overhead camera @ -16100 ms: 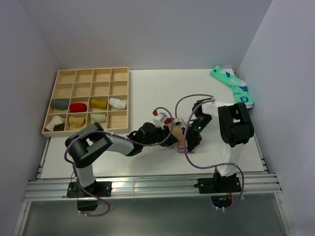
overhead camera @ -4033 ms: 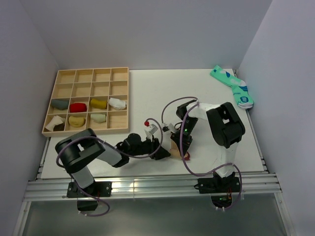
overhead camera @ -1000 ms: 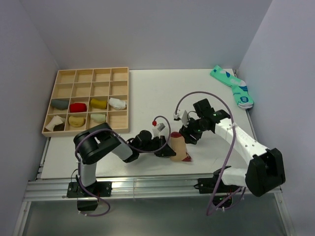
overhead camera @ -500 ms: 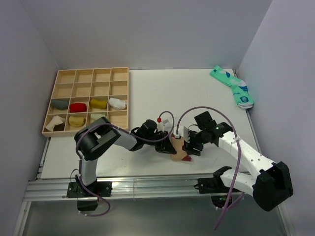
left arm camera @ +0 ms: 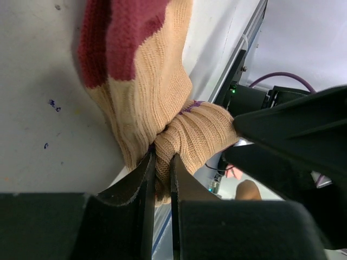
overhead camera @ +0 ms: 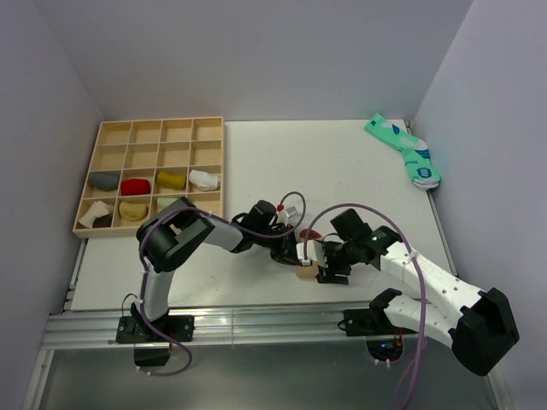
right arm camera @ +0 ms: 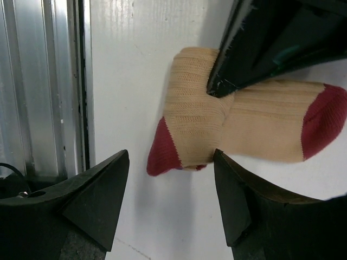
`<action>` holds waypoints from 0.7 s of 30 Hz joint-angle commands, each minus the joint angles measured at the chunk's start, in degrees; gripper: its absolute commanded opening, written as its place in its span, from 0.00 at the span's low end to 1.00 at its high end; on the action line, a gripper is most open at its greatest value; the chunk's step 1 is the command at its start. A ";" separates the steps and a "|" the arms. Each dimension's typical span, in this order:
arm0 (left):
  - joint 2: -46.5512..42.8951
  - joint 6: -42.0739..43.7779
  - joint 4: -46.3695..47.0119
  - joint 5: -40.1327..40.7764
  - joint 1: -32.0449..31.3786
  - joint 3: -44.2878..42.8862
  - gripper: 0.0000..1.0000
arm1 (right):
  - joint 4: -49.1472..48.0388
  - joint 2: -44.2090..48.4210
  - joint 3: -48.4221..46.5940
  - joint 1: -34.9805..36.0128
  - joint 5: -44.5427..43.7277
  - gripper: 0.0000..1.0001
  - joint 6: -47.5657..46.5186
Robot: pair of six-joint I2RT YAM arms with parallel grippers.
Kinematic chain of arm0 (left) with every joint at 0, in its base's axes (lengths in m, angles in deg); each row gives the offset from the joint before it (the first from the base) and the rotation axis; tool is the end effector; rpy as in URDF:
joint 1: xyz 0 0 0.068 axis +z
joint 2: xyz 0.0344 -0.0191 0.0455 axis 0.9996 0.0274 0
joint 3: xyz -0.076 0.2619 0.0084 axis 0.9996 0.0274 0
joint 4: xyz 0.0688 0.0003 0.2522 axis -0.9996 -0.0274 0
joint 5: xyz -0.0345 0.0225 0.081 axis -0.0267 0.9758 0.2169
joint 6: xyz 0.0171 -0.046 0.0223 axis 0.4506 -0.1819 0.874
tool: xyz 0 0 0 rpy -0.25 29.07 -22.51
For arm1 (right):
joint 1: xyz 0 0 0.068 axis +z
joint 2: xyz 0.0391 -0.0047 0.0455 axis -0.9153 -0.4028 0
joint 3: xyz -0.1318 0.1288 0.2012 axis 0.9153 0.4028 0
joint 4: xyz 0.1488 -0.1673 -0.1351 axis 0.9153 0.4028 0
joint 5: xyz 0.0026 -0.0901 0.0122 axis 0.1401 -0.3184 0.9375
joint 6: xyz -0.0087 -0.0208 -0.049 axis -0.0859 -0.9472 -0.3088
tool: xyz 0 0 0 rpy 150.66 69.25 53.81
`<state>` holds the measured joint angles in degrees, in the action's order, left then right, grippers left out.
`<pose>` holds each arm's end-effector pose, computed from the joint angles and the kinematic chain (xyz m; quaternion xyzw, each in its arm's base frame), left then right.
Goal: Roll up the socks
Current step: Roll the sock at the center of the board.
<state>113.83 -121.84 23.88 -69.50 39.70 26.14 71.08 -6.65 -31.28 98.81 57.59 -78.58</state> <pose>0.2280 -0.2967 0.0949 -0.0848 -0.8490 0.5208 0.0283 0.1292 0.1038 0.2028 -0.7109 0.6260 0.2053 0.2462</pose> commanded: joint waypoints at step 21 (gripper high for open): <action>4.49 1.86 -9.83 2.79 0.92 0.42 0.00 | -14.62 -12.34 2.27 9.81 -8.84 0.57 8.00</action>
<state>115.29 -122.52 21.93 -72.34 40.62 24.26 56.81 -16.96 -28.02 108.38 48.30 -73.33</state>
